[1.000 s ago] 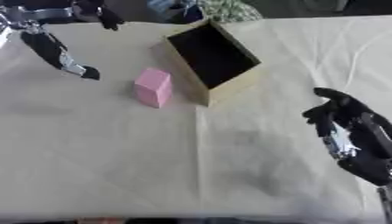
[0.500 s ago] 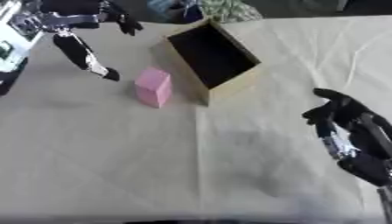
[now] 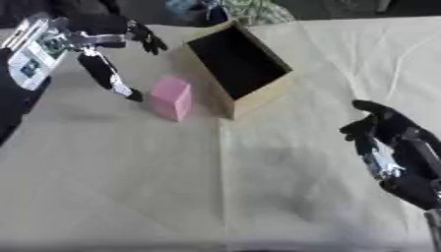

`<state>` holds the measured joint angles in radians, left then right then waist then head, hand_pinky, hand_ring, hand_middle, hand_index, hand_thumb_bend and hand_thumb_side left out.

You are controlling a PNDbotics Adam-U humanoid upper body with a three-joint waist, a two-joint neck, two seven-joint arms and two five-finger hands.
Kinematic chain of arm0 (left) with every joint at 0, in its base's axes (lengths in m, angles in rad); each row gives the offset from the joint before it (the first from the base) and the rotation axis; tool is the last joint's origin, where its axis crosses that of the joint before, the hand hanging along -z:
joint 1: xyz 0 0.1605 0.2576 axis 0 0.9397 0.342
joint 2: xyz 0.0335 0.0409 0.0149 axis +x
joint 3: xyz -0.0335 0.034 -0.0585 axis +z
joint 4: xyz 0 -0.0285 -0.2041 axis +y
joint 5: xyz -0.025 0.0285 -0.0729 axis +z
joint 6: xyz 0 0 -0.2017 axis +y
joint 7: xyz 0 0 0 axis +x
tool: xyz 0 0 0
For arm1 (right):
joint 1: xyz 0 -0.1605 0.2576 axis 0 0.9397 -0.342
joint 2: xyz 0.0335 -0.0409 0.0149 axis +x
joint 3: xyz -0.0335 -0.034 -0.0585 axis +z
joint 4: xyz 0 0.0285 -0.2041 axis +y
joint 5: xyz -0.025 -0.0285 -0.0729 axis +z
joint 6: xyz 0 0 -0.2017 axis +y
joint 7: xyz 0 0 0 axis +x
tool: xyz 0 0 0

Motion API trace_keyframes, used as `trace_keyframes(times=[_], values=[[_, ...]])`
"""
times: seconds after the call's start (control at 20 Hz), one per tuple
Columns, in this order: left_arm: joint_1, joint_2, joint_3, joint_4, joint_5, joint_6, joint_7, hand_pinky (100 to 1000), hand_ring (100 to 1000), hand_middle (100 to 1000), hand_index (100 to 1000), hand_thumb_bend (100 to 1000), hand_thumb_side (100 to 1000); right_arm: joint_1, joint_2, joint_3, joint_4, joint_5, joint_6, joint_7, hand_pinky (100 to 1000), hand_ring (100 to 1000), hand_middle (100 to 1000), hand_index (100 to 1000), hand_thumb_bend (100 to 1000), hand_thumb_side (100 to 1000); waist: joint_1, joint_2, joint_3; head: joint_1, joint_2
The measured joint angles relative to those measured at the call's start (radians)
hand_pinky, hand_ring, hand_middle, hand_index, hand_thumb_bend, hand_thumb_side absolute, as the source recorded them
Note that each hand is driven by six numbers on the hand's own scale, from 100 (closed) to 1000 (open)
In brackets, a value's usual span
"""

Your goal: Pick up objects on the table and place them in the box.

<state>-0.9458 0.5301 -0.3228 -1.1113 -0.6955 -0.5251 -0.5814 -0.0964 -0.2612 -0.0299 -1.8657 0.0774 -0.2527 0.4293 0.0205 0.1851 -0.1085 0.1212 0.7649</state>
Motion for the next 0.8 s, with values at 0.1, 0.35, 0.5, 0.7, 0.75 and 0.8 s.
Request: trace_keyframes(times=[0.1,0.35,0.5,0.7,0.75,0.8], values=[[-0.001,-0.01,0.0,0.013,-0.017,-0.007,0.007,821,738,700,913,629,422,0.0,0.0,0.0,0.001,0.0,-0.001,0.001,764,704,523,914,100,564,0.001,0.001,0.0,0.0,0.0],[-0.005,-0.035,0.0,0.043,-0.052,-0.02,0.022,819,734,695,909,618,417,0.0,0.0,0.0,0.002,0.0,0.0,0.003,764,704,523,914,100,564,0.002,0.002,-0.001,0.0,0.0],[-0.006,-0.049,0.0,0.057,-0.071,-0.025,0.032,817,732,691,904,607,409,0.0,0.0,0.0,0.002,0.0,0.0,0.003,764,704,523,915,100,564,0.002,0.003,-0.002,0.001,0.0],[-0.006,-0.064,0.002,0.072,-0.1,-0.031,0.052,811,723,678,894,596,396,-0.001,0.001,0.0,0.002,0.0,0.001,0.004,764,704,523,915,100,564,0.001,0.006,-0.005,0.004,0.0],[-0.006,-0.067,0.005,0.077,-0.108,-0.031,0.059,811,722,677,894,596,394,-0.001,0.001,0.0,0.002,0.0,0.001,0.005,764,704,523,915,100,564,0.001,0.006,-0.007,0.004,0.0],[-0.006,-0.072,0.007,0.082,-0.116,-0.031,0.066,811,721,675,892,593,392,-0.001,0.001,0.0,0.002,0.0,0.001,0.005,764,704,523,915,100,564,0.001,0.006,-0.008,0.004,0.0]])
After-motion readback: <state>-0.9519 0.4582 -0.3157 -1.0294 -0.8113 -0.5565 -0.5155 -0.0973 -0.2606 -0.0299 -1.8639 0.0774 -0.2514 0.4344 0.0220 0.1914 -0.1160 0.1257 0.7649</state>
